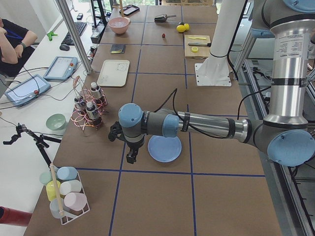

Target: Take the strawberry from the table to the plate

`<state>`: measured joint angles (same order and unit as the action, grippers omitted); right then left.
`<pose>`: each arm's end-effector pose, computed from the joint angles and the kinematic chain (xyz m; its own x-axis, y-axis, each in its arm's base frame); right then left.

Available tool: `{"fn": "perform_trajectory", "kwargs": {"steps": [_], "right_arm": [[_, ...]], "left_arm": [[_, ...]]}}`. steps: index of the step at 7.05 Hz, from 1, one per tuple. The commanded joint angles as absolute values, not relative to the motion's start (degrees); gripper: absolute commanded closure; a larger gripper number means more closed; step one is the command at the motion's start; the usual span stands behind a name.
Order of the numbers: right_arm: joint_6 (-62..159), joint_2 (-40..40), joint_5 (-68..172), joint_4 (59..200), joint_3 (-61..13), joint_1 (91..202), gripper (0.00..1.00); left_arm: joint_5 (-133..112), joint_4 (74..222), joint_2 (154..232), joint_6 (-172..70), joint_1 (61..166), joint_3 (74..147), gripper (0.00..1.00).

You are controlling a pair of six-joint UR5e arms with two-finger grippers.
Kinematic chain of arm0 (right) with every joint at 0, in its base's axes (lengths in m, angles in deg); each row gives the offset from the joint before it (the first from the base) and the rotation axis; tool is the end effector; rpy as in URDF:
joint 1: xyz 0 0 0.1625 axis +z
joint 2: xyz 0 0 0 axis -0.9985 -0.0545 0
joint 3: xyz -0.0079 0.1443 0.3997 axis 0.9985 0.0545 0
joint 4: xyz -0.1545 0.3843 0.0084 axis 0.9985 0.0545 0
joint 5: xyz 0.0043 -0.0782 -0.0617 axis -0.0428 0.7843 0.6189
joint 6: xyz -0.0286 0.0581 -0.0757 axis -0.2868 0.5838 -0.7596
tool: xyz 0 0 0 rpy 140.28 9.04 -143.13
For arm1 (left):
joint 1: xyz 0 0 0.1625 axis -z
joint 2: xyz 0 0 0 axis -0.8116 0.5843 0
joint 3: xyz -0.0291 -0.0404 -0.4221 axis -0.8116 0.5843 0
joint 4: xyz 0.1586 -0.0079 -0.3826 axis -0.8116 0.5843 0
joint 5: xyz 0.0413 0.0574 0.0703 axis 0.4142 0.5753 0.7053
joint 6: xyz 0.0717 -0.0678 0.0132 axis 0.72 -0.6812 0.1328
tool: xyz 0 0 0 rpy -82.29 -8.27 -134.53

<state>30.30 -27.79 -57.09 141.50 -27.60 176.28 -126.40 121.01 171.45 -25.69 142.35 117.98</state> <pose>0.0617 -0.4341 0.6667 0.7385 -0.0361 0.6733 0.0308 0.9993 0.0199 -0.0443 -0.4835 0.5990 0.6591 0.2752 -0.6999 -0.1569 0.9605 0.2300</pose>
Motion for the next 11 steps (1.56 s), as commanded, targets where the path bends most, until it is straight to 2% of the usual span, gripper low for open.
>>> {"fn": "perform_trajectory", "kwargs": {"steps": [1,3,6,10,11], "right_arm": [[30.0,-27.8,-56.9,141.5,-27.5,175.2,0.0],[30.3,-27.5,-56.9,139.8,-28.4,175.1,0.0],[30.9,-28.4,-57.2,122.4,-28.5,175.2,0.0],[31.4,-28.0,-58.0,121.8,-27.4,175.2,0.0],[31.4,-28.0,-58.1,121.8,-26.5,175.2,0.0]], "left_arm": [[-126.4,121.0,171.5,-25.6,142.3,117.9,0.0],[-126.6,121.0,171.3,-25.6,142.3,117.9,0.0],[-126.9,124.4,172.2,-25.4,141.7,118.6,0.0],[-126.9,152.4,172.3,-25.9,141.8,115.7,0.0],[-127.5,154.8,172.3,-25.7,141.7,115.3,0.0]]}}
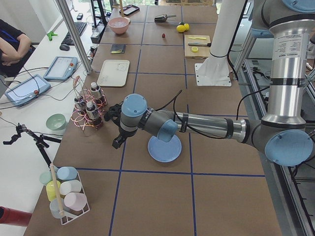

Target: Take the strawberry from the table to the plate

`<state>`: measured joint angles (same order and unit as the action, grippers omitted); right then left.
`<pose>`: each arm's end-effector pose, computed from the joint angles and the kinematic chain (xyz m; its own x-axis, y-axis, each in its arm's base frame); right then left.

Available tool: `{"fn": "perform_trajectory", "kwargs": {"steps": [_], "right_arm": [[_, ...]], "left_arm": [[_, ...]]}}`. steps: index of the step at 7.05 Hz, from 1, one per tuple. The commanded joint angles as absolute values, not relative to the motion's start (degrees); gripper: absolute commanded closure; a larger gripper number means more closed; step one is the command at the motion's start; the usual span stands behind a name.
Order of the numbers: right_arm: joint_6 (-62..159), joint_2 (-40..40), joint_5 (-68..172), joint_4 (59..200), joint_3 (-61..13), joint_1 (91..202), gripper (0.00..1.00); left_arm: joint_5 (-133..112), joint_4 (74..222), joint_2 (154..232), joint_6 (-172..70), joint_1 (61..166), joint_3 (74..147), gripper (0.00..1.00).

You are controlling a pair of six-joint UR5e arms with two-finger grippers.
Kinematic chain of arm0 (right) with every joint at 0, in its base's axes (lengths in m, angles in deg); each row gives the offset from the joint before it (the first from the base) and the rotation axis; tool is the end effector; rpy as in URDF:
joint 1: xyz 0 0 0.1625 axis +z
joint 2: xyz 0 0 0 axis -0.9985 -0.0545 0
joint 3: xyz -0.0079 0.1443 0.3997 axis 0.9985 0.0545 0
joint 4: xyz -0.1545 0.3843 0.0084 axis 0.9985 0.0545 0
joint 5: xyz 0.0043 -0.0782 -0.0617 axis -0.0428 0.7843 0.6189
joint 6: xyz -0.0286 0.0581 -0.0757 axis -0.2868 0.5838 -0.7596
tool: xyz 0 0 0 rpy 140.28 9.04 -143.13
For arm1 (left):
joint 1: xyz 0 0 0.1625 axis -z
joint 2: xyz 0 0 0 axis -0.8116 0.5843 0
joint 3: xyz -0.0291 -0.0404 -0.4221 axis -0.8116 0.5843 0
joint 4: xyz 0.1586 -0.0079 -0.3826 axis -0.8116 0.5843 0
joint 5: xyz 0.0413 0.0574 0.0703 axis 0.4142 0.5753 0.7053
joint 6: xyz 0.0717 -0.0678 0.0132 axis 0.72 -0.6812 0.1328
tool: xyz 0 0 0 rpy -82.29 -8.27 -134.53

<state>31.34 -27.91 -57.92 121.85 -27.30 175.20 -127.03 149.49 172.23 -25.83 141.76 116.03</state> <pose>0.0520 -0.4525 0.6315 0.7221 -0.2563 0.6426 0.0344 0.9410 0.3367 -0.0377 -0.5048 0.5514 0.6358 0.5764 -0.5134 -0.1545 0.7467 0.6470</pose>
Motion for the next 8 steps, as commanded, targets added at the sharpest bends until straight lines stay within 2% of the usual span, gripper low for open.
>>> {"fn": "perform_trajectory", "kwargs": {"steps": [1,2,4,6,7,8], "right_arm": [[31.4,-28.0,-59.1,121.8,-26.3,175.2,0.0],[31.5,-28.0,-59.5,121.8,-26.8,175.2,0.0],[31.7,-28.1,-59.4,121.8,-26.6,175.2,0.0],[31.7,-28.7,-59.5,121.7,-26.0,175.2,0.0],[31.7,-28.8,-59.5,121.7,-26.0,175.2,0.0],[31.7,-28.8,-59.5,121.7,-26.0,175.2,0.0]], "left_arm": [[-128.8,156.9,172.0,-25.8,141.7,114.4,0.0],[-128.8,161.7,171.6,-25.8,140.4,113.5,0.0],[-128.6,165.8,170.5,-35.8,131.1,107.3,0.0],[-118.1,175.5,166.9,-46.2,125.9,105.0,0.02],[-117.4,181.9,164.1,-54.5,123.3,104.3,0.15],[-117.4,186.8,162.1,-60.7,121.8,102.8,0.35]]}}
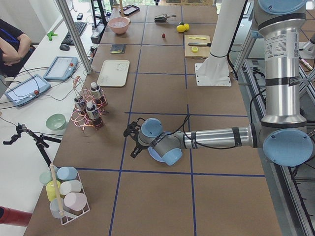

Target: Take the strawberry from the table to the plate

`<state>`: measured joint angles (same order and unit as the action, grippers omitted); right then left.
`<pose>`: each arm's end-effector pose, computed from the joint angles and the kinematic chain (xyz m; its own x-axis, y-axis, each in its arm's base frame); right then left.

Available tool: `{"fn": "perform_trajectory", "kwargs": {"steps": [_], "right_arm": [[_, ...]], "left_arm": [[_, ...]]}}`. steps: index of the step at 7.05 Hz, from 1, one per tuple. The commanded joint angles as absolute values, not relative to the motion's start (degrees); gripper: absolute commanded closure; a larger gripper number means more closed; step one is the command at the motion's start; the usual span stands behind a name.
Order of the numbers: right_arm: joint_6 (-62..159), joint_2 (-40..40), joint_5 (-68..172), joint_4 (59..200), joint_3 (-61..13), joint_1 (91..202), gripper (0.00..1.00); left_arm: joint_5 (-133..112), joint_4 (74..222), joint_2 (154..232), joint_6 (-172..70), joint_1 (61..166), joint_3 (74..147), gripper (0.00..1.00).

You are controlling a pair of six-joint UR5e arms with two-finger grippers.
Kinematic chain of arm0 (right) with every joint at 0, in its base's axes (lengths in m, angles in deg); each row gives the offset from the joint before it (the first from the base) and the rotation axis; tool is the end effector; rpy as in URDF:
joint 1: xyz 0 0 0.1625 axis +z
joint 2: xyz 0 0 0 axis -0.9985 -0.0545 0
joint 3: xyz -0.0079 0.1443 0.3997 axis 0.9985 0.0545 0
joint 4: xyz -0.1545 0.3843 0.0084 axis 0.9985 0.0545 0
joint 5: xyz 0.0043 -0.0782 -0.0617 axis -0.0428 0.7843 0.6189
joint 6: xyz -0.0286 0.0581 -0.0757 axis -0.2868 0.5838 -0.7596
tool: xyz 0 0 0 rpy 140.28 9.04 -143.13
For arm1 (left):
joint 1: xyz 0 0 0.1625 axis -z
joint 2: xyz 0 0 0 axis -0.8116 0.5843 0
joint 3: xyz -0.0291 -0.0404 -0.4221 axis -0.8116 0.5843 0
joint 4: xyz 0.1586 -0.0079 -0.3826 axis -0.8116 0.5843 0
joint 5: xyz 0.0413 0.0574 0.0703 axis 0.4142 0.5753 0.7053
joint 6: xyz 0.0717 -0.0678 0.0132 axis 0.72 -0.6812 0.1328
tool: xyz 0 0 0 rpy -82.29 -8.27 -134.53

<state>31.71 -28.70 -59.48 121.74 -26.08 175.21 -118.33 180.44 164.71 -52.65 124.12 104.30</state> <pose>0.0503 -0.4442 0.6465 0.7039 -0.2339 0.6707 0.0298 0.9531 0.3012 0.0863 -0.4402 0.6606 0.6216 0.4670 -0.6289 -0.0729 0.8339 0.5471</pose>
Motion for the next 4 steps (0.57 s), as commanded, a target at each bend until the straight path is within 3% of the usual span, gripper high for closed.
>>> {"fn": "perform_trajectory", "kwargs": {"steps": [1,4], "right_arm": [[31.7,-28.8,-59.5,121.7,-26.0,175.2,0.0],[31.8,-29.5,-59.5,121.7,-26.2,175.3,0.0]], "left_arm": [[-117.4,191.5,161.6,-63.8,121.5,99.6,0.43],[-117.5,193.4,160.5,-64.1,119.1,98.0,0.43]]}}
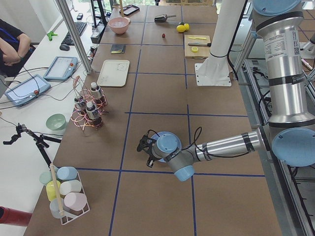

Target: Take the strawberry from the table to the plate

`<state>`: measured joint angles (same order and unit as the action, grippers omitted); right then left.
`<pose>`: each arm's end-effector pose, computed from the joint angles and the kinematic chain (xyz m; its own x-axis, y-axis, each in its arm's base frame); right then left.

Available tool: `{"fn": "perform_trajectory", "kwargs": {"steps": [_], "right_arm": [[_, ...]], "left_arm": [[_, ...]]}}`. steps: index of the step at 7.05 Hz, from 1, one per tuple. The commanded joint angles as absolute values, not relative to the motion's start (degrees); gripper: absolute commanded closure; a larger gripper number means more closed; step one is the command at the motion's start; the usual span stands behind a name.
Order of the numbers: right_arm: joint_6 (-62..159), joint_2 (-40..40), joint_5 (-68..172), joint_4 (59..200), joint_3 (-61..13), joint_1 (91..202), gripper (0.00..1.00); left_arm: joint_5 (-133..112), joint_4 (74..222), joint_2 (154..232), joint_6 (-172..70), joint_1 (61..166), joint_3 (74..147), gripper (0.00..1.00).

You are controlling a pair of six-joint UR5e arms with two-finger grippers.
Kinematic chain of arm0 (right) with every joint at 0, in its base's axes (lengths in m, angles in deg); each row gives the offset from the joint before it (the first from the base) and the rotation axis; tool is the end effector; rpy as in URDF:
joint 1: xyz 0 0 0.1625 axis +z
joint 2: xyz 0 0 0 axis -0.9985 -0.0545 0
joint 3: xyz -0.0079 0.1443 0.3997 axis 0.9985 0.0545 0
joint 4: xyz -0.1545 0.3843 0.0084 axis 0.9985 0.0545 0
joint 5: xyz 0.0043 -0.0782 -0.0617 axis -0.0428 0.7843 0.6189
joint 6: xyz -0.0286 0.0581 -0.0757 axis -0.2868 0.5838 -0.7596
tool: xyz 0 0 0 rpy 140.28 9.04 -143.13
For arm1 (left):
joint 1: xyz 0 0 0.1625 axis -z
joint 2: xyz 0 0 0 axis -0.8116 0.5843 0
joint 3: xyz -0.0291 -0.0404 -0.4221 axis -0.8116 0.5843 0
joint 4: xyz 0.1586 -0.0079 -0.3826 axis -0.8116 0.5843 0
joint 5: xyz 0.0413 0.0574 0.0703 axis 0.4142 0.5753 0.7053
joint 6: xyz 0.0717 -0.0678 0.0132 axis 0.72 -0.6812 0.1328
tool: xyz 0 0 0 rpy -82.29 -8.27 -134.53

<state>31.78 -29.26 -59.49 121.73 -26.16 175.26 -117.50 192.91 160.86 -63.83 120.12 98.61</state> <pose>0.0508 -0.4395 0.6501 0.7041 -0.2267 0.6729 0.0282 0.9559 0.2925 0.0957 -0.3888 0.7115 0.5970 0.3694 -0.7121 0.0000 0.8877 0.4605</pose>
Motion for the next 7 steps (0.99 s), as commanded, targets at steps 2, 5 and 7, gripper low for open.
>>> {"fn": "perform_trajectory", "kwargs": {"steps": [2,5,7], "right_arm": [[31.8,-29.5,-59.5,121.7,-26.2,175.3,0.0],[31.8,-29.6,-59.5,121.7,-26.6,175.3,0.0],[31.8,-29.7,-59.4,121.7,-26.8,175.4,0.0]], "left_arm": [[-117.5,193.4,160.5,-64.1,116.4,97.4,0.42],[-117.4,193.5,160.5,-63.5,114.6,96.8,0.43],[-117.4,194.6,160.5,-63.9,114.5,96.8,0.9]]}}
